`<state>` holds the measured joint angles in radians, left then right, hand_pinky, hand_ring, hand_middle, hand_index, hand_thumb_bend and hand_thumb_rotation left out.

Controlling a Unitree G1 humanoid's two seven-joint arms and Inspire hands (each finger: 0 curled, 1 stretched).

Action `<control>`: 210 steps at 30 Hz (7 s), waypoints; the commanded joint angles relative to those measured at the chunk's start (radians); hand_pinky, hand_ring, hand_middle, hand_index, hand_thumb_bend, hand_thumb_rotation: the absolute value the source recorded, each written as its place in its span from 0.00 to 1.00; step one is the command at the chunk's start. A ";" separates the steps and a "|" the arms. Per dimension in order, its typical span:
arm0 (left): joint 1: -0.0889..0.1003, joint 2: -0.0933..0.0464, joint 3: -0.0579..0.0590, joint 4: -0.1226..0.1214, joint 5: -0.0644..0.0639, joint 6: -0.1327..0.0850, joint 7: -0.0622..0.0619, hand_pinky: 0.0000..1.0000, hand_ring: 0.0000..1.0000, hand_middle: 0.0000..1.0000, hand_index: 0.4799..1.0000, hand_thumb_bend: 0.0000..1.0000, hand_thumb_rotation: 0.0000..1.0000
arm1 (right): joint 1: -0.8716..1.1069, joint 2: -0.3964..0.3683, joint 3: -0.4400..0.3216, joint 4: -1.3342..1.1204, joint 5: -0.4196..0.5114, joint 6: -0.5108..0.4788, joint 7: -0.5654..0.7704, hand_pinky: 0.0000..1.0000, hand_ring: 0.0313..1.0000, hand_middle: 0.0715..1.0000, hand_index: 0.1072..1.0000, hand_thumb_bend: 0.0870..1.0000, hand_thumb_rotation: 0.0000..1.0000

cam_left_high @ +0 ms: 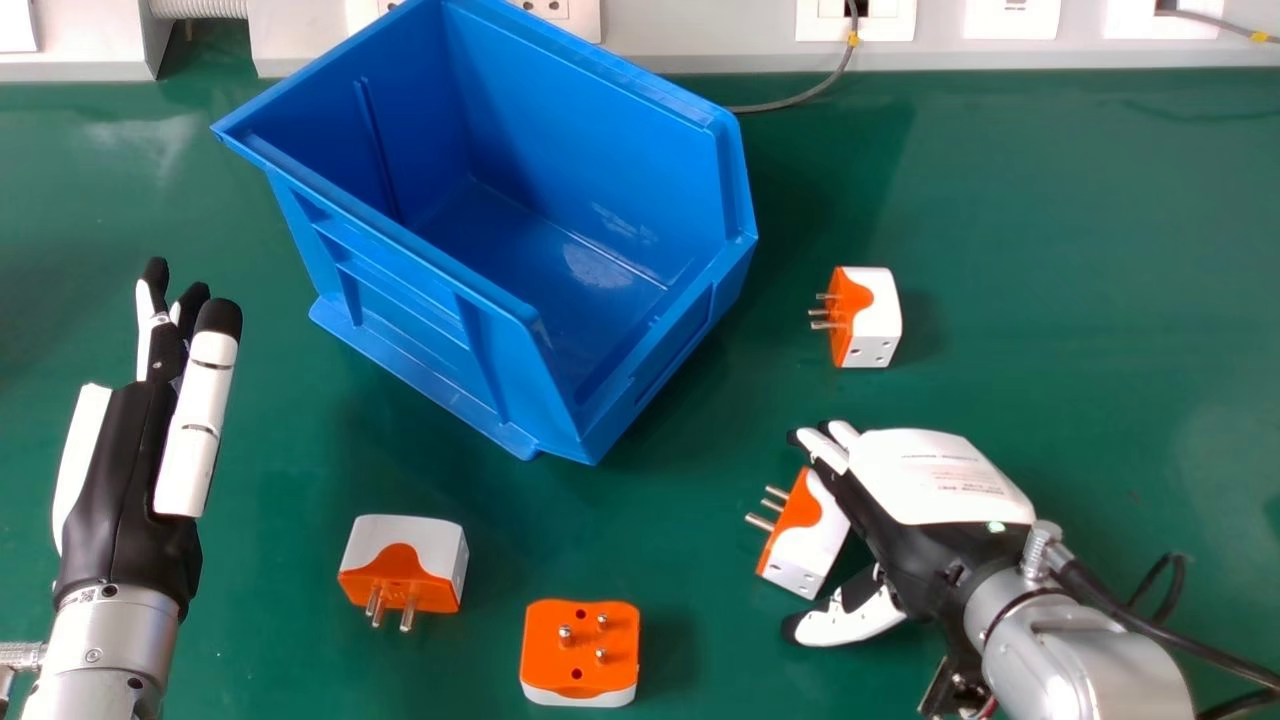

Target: Pick all objects and put in blue box

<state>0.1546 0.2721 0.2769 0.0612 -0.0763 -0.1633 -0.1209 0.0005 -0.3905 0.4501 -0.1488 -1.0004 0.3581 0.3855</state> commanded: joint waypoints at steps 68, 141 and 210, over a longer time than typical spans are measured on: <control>0.014 -0.004 0.012 -0.087 -0.009 0.059 -0.009 0.92 0.99 1.00 1.00 0.68 1.00 | -0.072 -0.023 -0.012 0.066 0.006 -0.072 -0.103 0.04 0.08 0.44 0.42 0.48 0.00; -0.037 -0.014 -0.019 -0.074 0.009 0.095 0.016 0.92 0.98 0.99 1.00 0.66 1.00 | -0.790 0.127 -0.147 0.262 0.281 -0.230 -0.168 0.03 0.05 0.10 0.41 0.45 0.14; 0.044 -0.128 -0.136 -0.313 0.137 0.209 0.140 0.88 0.96 0.97 1.00 0.66 1.00 | -1.263 0.491 0.223 1.420 0.225 -0.297 -0.414 0.03 0.06 0.10 0.70 0.71 0.01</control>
<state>0.1930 0.1481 0.1438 -0.2153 0.0504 0.0469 0.0107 -1.2449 0.0989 0.6716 1.2792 -0.7644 0.0569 -0.0231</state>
